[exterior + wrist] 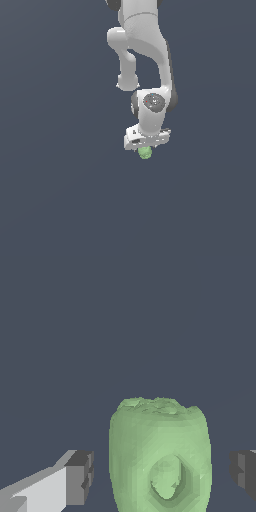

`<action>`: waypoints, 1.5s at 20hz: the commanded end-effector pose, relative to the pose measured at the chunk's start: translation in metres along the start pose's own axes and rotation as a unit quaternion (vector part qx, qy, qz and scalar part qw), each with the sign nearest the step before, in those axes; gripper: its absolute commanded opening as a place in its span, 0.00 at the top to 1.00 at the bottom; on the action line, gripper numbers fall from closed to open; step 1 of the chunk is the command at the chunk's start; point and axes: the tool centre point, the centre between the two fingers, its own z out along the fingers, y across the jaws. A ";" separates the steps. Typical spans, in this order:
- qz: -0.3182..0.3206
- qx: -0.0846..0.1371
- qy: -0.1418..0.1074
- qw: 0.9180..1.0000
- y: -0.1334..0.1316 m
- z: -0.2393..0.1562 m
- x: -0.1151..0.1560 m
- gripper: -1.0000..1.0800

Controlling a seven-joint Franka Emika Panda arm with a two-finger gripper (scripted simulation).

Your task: Pick up the object and move it to a goal position.

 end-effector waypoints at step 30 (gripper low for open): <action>-0.001 0.000 0.001 1.000 -0.013 -0.050 0.007 1.00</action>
